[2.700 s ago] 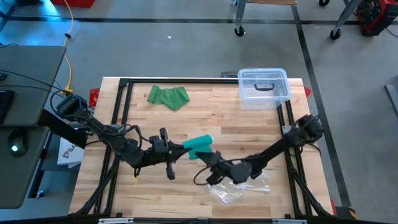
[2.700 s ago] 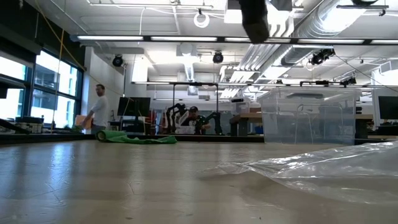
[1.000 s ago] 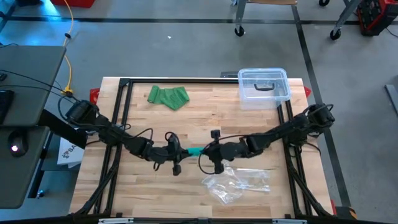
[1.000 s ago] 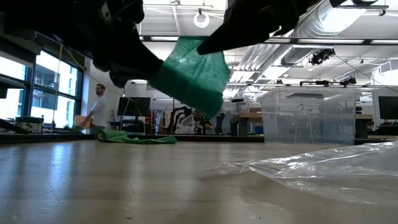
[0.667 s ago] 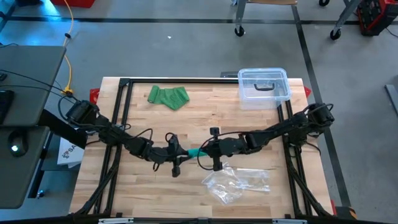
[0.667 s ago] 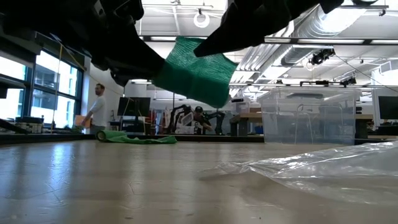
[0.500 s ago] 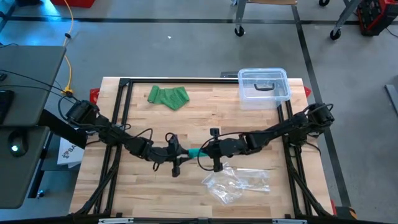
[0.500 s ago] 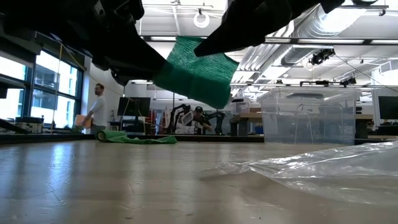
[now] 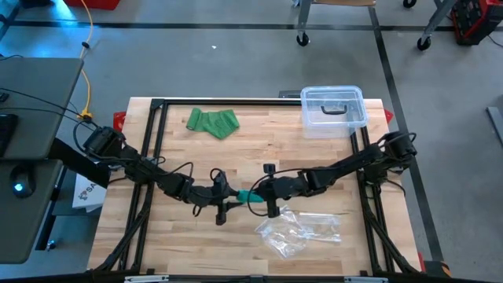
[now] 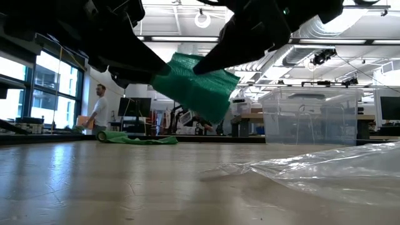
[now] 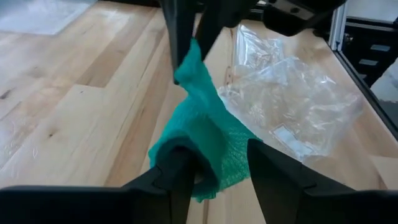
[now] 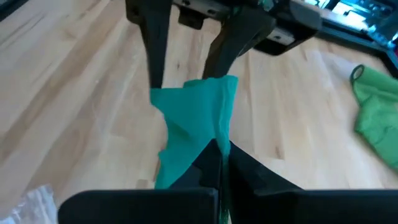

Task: Roll bandage
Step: Roll the blue bandage

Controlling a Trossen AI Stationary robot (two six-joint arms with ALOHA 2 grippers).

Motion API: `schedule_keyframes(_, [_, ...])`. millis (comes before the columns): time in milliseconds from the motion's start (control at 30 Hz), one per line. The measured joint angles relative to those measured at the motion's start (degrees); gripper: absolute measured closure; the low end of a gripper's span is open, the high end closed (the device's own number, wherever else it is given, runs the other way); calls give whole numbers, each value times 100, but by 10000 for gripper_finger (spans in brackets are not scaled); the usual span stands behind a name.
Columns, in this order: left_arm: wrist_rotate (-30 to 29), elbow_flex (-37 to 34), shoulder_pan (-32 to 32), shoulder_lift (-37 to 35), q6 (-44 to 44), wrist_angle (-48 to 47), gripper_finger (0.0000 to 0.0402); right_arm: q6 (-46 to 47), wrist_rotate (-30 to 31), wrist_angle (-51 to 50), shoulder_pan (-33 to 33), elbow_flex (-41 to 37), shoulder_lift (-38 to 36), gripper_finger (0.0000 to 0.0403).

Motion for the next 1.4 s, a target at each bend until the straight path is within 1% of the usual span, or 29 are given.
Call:
schedule_keyframes(400, [0, 2, 0, 0, -155, -299, 256, 119, 0, -33, -29, 0, 50, 403])
schedule_keyframes(567, [-24, 2, 60, 55, -151, -391, 256, 163, 0, -54, -153, 0, 52, 403])
schedule_keyframes(633, [-59, 2, 118, 156, -149, -394, 256, 164, -25, -43, -215, 0, 68, 403])
schedule_keyframes(733, [2, 2, 229, 390, -153, -323, 256, 165, -267, 60, -291, 0, 141, 403])
schedule_keyframes(800, [124, 2, 274, 573, -153, -150, 256, 163, -352, 117, -306, 0, 179, 403])
schedule_keyframes(933, [100, 11, 280, 930, -151, 399, 261, 163, -386, 157, -331, 0, 181, 403])
schedule_keyframes(1067, [36, 11, 317, 1229, -283, 737, 280, 209, -427, 195, -336, 0, 181, 403])
schedule_keyframes(1167, [-13, 11, 348, 1393, -528, 779, 300, 307, -436, 161, -336, 0, 181, 403])
schedule_keyframes(1267, [-148, 11, 354, 1473, -561, 857, 331, 316, -449, 166, -336, 0, 179, 403])
schedule_keyframes(1400, [-219, 11, 353, 1482, -556, 899, 384, 375, -453, 153, -336, 0, 179, 403])
